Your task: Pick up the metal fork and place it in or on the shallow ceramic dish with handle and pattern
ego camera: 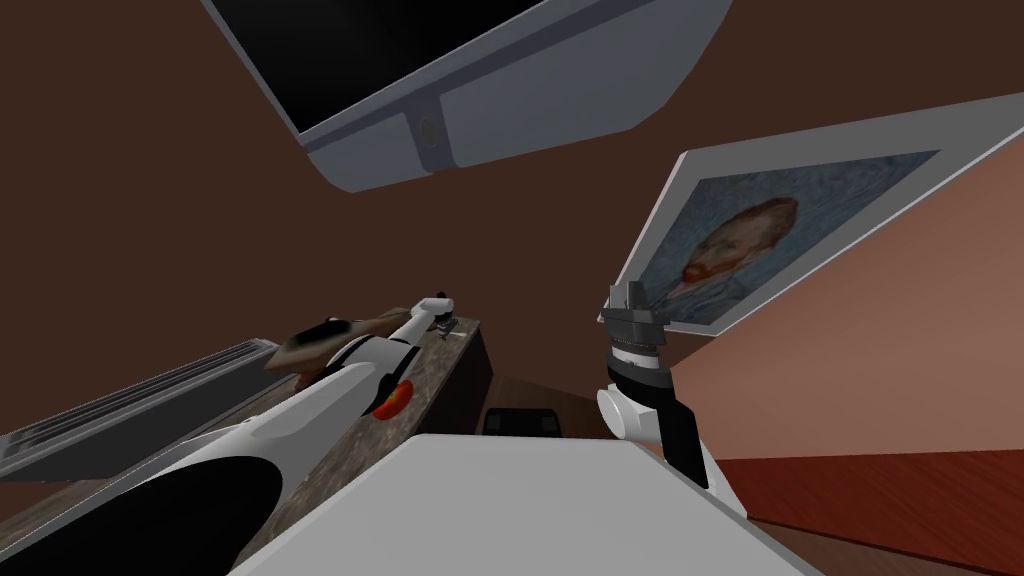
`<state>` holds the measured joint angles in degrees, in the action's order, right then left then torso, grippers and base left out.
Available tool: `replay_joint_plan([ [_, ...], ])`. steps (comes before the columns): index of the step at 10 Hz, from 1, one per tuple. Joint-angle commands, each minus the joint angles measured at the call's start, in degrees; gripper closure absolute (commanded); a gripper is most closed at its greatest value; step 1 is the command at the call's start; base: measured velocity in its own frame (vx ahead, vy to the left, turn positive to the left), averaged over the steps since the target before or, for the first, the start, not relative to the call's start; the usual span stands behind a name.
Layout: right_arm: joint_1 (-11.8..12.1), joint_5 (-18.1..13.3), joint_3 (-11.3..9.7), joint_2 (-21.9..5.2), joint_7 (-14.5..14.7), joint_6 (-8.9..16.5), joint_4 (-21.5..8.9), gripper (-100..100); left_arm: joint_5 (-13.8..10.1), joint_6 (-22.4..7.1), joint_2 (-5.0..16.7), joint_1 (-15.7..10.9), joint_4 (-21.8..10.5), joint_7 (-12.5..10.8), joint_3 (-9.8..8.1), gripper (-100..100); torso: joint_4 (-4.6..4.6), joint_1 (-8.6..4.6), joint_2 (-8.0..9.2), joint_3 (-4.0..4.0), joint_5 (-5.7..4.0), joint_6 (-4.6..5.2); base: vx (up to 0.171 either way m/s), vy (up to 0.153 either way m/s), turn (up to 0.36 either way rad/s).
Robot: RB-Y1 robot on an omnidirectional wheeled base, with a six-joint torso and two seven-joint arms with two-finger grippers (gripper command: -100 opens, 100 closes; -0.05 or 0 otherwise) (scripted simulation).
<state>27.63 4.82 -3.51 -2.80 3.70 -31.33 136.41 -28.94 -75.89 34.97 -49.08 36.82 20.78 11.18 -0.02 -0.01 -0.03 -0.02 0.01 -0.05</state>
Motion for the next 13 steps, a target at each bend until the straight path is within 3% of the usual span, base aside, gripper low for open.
replay_joint_plan([
  [1,0.0,0.0,0.0,0.0,0.0,0.0,0.0,0,-0.82,1.3,1.28,1.77,-0.21,1.84,-0.87,-100,0.0,0.0,0.0,0.0,0.0,0.0,0.037,-0.05,-0.026],
  [3,0.0,0.0,0.0,0.01,0.0,0.0,0.0,0,-0.82,1.3,1.28,1.77,-0.21,1.84,-0.87,-100,-0.02,-0.22,-0.1,-0.06,-0.05,0.0,0.034,-0.052,0.001],
  [7,0.0,0.0,-0.01,0.01,0.0,0.0,0.0,0,-2.47,3.91,3.83,5.3,-0.62,5.51,-2.62,-100,-0.03,-0.26,-0.13,-0.07,-0.06,0.01,0.044,-0.062,-0.014],
  [8,0.0,0.0,0.0,0.0,0.0,0.0,0.0,0,-2.32,4.08,3.52,4.51,-1.58,5.5,-2.43,-100,-0.03,-0.22,-0.11,-0.07,-0.05,0.01,0.018,-0.023,0.005],
  [9,0.0,0.0,0.0,0.0,0.0,0.0,0.0,0,-2.35,4.16,3.57,4.62,-1.52,5.61,-2.46,100,-0.01,-0.11,-0.05,-0.03,-0.03,0.02,0.0,0.0,0.0],
  [13,0.0,0.0,0.0,0.0,0.0,0.0,0.0,0,-2.35,4.09,3.58,4.63,-1.58,5.53,-2.47,100,0.02,0.02,0.03,0.02,0.02,0.06,0.0,0.0,0.003],
])
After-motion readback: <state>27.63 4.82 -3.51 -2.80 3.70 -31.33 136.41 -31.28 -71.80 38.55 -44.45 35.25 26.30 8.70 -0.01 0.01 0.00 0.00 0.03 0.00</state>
